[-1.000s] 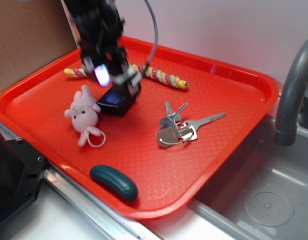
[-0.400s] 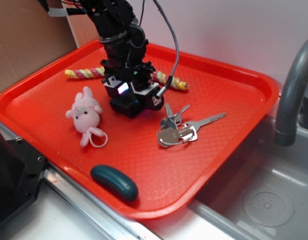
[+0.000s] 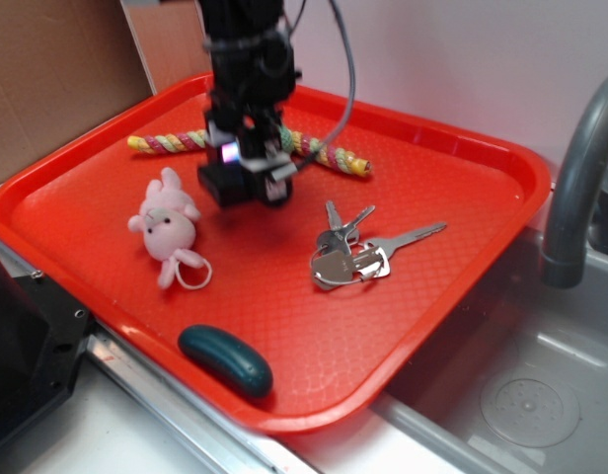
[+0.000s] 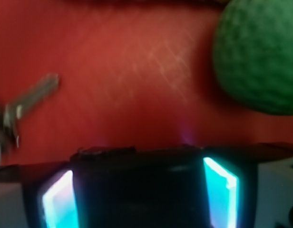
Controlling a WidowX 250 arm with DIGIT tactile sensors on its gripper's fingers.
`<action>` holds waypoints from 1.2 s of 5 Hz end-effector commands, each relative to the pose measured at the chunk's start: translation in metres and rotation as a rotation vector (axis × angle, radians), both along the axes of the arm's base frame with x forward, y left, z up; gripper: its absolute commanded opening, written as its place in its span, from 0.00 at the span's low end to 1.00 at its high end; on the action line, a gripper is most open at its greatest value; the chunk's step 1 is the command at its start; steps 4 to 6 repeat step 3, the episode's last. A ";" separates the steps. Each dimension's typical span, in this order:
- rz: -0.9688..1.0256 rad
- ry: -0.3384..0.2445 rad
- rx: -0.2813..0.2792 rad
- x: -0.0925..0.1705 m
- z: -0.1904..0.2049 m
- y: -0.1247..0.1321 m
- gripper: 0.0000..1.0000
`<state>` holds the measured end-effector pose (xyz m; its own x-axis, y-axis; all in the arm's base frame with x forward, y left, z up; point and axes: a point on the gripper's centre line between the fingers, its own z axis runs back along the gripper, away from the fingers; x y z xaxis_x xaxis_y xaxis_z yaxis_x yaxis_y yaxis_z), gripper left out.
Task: Grab the black box.
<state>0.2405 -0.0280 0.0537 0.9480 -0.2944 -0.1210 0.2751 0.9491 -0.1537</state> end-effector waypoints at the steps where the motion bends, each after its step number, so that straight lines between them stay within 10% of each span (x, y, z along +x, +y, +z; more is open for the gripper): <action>1: -0.034 -0.301 0.178 -0.010 0.129 0.041 0.00; 2: 0.050 -0.335 0.191 -0.023 0.178 0.054 0.00; 6: 0.101 -0.320 0.166 -0.021 0.177 0.057 0.00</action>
